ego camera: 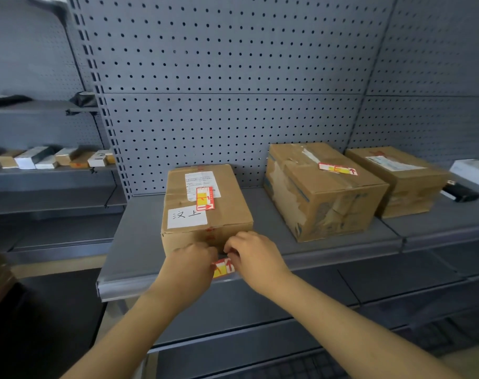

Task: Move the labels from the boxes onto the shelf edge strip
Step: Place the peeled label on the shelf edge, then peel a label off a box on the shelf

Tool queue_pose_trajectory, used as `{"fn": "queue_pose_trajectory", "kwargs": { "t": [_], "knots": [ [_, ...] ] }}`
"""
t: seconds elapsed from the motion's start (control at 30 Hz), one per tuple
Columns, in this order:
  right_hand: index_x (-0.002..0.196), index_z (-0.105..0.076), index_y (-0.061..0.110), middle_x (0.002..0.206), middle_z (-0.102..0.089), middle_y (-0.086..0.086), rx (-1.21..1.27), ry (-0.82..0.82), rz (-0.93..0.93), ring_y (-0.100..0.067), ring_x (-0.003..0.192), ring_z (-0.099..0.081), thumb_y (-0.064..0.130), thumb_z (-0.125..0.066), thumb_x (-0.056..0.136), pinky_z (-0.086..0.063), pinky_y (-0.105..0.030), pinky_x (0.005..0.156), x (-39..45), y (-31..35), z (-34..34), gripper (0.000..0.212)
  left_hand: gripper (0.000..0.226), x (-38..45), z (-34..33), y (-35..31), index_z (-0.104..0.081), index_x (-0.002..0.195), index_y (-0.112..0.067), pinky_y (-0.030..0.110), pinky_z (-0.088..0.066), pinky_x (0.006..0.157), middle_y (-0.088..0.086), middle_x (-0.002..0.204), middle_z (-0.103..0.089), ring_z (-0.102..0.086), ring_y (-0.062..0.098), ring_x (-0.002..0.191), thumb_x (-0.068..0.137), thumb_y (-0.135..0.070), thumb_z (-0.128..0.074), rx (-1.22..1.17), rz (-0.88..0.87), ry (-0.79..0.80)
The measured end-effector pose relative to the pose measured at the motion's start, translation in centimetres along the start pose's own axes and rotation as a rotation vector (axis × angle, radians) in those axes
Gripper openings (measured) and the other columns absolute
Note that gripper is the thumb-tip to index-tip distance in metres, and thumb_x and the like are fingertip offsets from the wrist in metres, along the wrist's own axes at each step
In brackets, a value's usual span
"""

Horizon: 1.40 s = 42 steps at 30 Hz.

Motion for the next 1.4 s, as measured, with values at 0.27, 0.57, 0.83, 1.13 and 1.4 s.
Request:
{"fn": "queue_pose_trajectory", "kwargs": {
  "t": [0.27,0.57,0.83,1.13,1.4],
  "knots": [
    [0.107,-0.064,0.020,0.111,-0.063,-0.004,-0.063,-0.002,-0.402,-0.025,0.105,-0.057,0.008,-0.055,0.088,-0.048,-0.034,0.080,-4.3,-6.4,3.6,0.024,0.021,3.8,1.9,-6.7,-0.059,0.109,-0.023,0.040,-0.053,0.079,0.001,0.107,-0.064,-0.062,0.024,0.095,0.090,-0.025,-0.049,-0.124,-0.218,-0.055],
    [0.117,-0.058,0.015,0.117,-0.059,-0.011,-0.109,-0.010,-0.653,-0.030,0.112,-0.050,0.020,-0.057,0.091,-0.049,-0.037,0.085,-12.5,-15.2,9.8,0.027,0.031,8.7,2.4,-19.0,-0.052,0.121,-0.027,0.034,-0.050,0.083,-0.004,0.119,-0.057,-0.057,0.018,0.107,0.090,-0.035,-0.055,-0.144,-0.487,-0.024],
    [0.119,-0.059,0.014,0.119,-0.058,-0.011,-0.106,-0.168,-0.795,-0.029,0.111,-0.050,0.021,-0.059,0.089,-0.046,-0.034,0.087,-21.5,-24.9,16.9,0.031,0.028,13.0,3.5,-35.0,-0.054,0.115,-0.025,0.032,-0.046,0.081,-0.003,0.115,-0.058,-0.057,0.019,0.105,0.090,-0.037,-0.056,-0.130,-0.662,-0.069],
    [0.119,-0.059,0.013,0.116,-0.059,-0.012,-0.142,-0.225,-0.903,-0.030,0.108,-0.052,0.015,-0.056,0.089,-0.048,-0.038,0.087,-29.6,-36.2,23.8,0.030,0.033,18.4,2.6,-49.4,-0.054,0.119,-0.028,0.031,-0.045,0.079,-0.005,0.119,-0.058,-0.057,0.017,0.106,0.090,-0.040,-0.057,-0.143,-0.742,-0.031],
    [0.120,-0.059,0.013,0.119,-0.059,-0.011,-0.111,-0.233,-0.941,-0.029,0.111,-0.051,0.017,-0.057,0.089,-0.048,-0.037,0.089,-31.1,-46.9,25.3,0.031,0.034,24.8,0.2,-57.9,-0.052,0.124,-0.025,0.027,-0.045,0.079,-0.004,0.121,-0.058,-0.058,0.016,0.106,0.093,-0.039,-0.053,-0.034,-0.718,-0.056]
  ]
}}
Point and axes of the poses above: each hand's wrist, its own x-axis towards the middle knuckle, its own z-axis out of the back of the hand, y = z × x, the point moved 2 cm from there along x, towards the middle knuckle
